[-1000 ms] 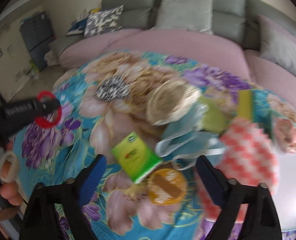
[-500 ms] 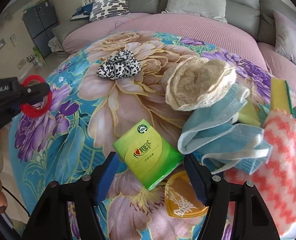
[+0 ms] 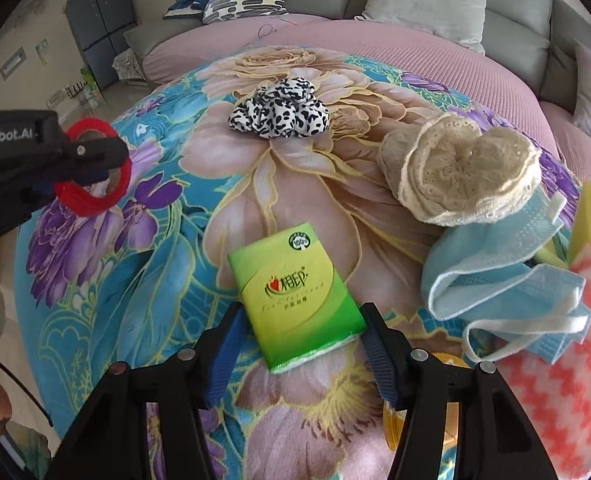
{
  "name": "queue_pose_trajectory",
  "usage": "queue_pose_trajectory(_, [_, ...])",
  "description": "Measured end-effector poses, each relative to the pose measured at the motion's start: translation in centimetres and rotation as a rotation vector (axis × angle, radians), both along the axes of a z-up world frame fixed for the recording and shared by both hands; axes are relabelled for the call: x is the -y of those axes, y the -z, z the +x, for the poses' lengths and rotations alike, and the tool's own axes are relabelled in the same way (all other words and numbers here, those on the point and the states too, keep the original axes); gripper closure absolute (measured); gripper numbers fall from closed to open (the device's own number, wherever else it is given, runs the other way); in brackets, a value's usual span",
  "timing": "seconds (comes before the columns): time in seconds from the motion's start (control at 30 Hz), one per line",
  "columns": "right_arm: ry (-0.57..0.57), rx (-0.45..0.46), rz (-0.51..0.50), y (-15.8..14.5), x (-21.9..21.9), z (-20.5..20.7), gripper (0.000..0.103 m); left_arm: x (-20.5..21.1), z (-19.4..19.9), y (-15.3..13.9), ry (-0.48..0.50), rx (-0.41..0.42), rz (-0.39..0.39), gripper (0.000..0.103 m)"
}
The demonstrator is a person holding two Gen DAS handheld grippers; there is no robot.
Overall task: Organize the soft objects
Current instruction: 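Grasp a second green tissue pack with the right gripper while the left holds the tape, then carry the tissue pack with the right gripper to the tray while the left carries the tape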
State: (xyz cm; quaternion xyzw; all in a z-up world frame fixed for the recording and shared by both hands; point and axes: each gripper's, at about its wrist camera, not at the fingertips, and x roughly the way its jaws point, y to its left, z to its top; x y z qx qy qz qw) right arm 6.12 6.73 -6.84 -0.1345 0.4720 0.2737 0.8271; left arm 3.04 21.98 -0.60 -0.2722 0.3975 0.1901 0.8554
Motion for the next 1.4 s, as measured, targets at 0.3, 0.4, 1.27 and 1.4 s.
queue_pose_trajectory(0.3, [0.022,0.027,-0.001,0.0,-0.3,0.2,0.046,0.1,0.3,0.3,0.0,-0.014,0.003,0.088])
queue_pose_trajectory(0.4, [0.029,0.026,0.015,-0.3,0.0,0.2,0.048,0.2,0.3,0.2,-0.001,-0.011,0.009,0.088])
queue_pose_trajectory(1.27, [0.118,0.106,0.27,-8.7,7.7,-1.5,0.052,4.8,0.2,-5.0,0.087,0.086,0.129,0.088])
queue_pose_trajectory(1.4, [0.189,0.156,0.26,-10.2,10.6,-2.1,0.052,7.7,1.0,-6.0,0.16,0.108,0.146,0.088])
